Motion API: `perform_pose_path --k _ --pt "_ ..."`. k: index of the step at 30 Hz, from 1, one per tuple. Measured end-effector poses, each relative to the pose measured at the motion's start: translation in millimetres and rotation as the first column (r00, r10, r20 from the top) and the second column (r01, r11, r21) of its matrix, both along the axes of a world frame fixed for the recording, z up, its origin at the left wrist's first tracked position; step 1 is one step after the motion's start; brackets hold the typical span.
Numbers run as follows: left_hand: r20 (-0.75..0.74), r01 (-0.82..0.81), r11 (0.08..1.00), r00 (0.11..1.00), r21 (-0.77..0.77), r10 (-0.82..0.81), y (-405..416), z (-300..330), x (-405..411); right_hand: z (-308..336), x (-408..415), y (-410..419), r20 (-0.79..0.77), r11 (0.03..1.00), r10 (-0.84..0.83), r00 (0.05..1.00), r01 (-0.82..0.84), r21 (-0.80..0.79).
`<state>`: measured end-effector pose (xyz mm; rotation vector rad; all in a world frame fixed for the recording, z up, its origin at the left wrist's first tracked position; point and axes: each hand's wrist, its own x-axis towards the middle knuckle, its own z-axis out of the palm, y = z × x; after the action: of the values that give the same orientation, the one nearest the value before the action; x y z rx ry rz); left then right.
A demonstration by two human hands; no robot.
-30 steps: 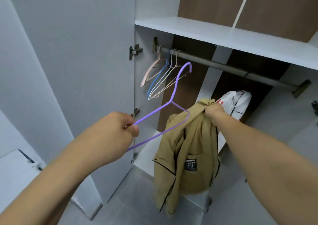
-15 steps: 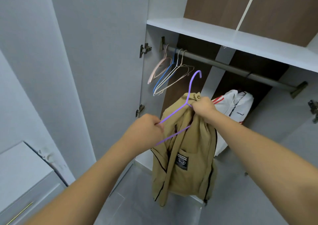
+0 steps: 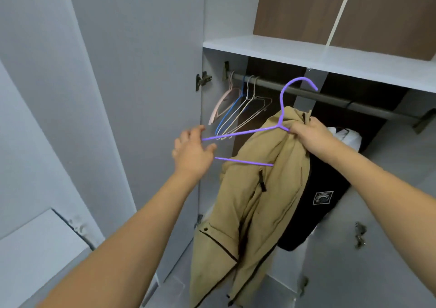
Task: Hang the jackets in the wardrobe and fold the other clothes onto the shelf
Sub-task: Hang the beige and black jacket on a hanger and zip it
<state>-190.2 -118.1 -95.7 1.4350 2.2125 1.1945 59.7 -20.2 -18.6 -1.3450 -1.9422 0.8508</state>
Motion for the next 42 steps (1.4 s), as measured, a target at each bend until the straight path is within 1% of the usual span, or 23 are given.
perform_pose_path --k 1,2,3,4,5,6,7,8,10,11,12,14,16,18,20,22,24,27,32,35,38,41,42 --pt "0.056 -0.137 0.99 0.989 0.026 0.135 3.7 -11.5 7.0 3.1 2.1 -0.9 0.002 1.0 -0.014 1.0 0.014 -0.008" --pt "0.226 -0.205 0.978 0.955 0.033 0.192 5.2 -22.0 13.9 6.6 5.1 -2.3 0.016 1.0 -0.028 0.999 0.028 -0.01" --pt "0.459 -0.213 0.977 0.869 0.009 0.185 7.5 -35.0 20.4 9.8 8.4 -4.4 0.038 0.999 -0.05 0.998 0.05 0.002" --pt "0.669 -0.17 0.984 0.727 -0.044 0.155 9.2 -48.0 27.2 12.6 12.2 -6.2 0.049 0.997 -0.08 0.996 0.078 0.028" --pt "0.799 -0.067 0.993 0.589 -0.1 0.12 12.4 -64.3 33.5 15.2 16.3 -7.3 0.043 0.993 -0.112 0.993 0.109 0.053" --pt "0.837 0.086 0.985 0.542 -0.151 0.08 14.5 -77.3 39.6 18.6 19.9 -9.3 0.031 0.988 -0.139 0.99 0.136 0.074" --pt "0.837 0.249 0.949 0.546 -0.192 0.026 16.4 -88.8 46.5 22.8 22.9 -12.5 0.014 0.983 -0.161 0.987 0.159 0.095" --pt "0.819 0.386 0.891 0.573 -0.241 -0.026 17.6 -98.4 55.1 27.3 25.6 -15.5 -0.005 0.977 -0.176 0.984 0.175 0.122" --pt "0.773 0.558 0.757 0.624 -0.34 -0.113 21.5 -116.4 74.6 34.9 30.1 -19.8 -0.024 0.959 -0.216 0.976 0.217 0.18" --pt "0.75 0.591 0.715 0.646 -0.374 -0.142 24.1 -124.2 82.8 37.4 33.2 -21.2 -0.026 0.949 -0.244 0.969 0.244 0.2" --pt "0.739 0.606 0.695 0.655 -0.387 -0.158 26.9 -129.3 89.1 38.7 37.2 -21.8 -0.025 0.937 -0.274 0.961 0.273 0.217" --pt "0.759 0.613 0.702 0.631 -0.362 -0.16 32.8 -128.7 93.3 39.2 48.9 -22.5 -0.01 0.915 -0.324 0.946 0.316 0.252" --pt "0.79 0.558 0.763 0.605 -0.327 -0.104 40.6 -114.8 83.9 36.9 65.1 -22.4 0.033 0.894 -0.365 0.93 0.341 0.29" --pt "0.817 0.455 0.839 0.576 -0.298 -0.021 51.1 -88.7 62.3 31.8 79.8 -22.3 0.104 0.884 -0.392 0.914 0.344 0.318" --pt "0.843 0.425 0.873 0.537 -0.239 -0.031 63.6 -50.2 36.5 24.2 88.7 -21.4 0.18 0.88 -0.408 0.895 0.334 0.338" --pt "0.842 0.425 0.882 0.536 -0.205 -0.062 71.9 -6.1 12.8 16.2 91.5 -20.9 0.254 0.871 -0.42 0.871 0.309 0.381" --pt "0.819 0.438 0.872 0.568 -0.22 -0.079 76.7 33.6 -2.0 9.3 90.3 -21.0 0.299 0.85 -0.436 0.849 0.279 0.447" --pt "0.789 0.439 0.868 0.607 -0.232 -0.096 78.2 80.7 -0.8 3.0 83.8 -21.9 0.318 0.814 -0.456 0.831 0.245 0.527" --pt "0.703 0.375 0.874 0.709 -0.31 -0.055 75.2 116.6 22.4 -3.4 63.2 -24.2 0.27 0.771 -0.457 0.848 0.226 0.595" --pt "0.699 0.309 0.909 0.715 -0.279 -0.029 71.5 115.0 39.9 -7.0 40.9 -23.7 0.218 0.814 -0.392 0.894 0.227 0.535" --pt "0.707 0.162 0.968 0.707 -0.19 0.021 68.8 104.7 31.7 -8.4 27.2 -23.7 0.159 0.887 -0.296 0.942 0.209 0.412" --pt "0.7 0.077 0.984 0.712 -0.162 0.059 66.2 102.0 14.5 -18.7 28.5 -21.4 0.117 0.925 -0.259 0.959 0.212 0.315" --pt "0.723 0.078 0.986 0.688 -0.15 0.056 63.0 104.7 16.0 -22.3 28.7 -19.7 0.105 0.929 -0.264 0.959 0.223 0.296"
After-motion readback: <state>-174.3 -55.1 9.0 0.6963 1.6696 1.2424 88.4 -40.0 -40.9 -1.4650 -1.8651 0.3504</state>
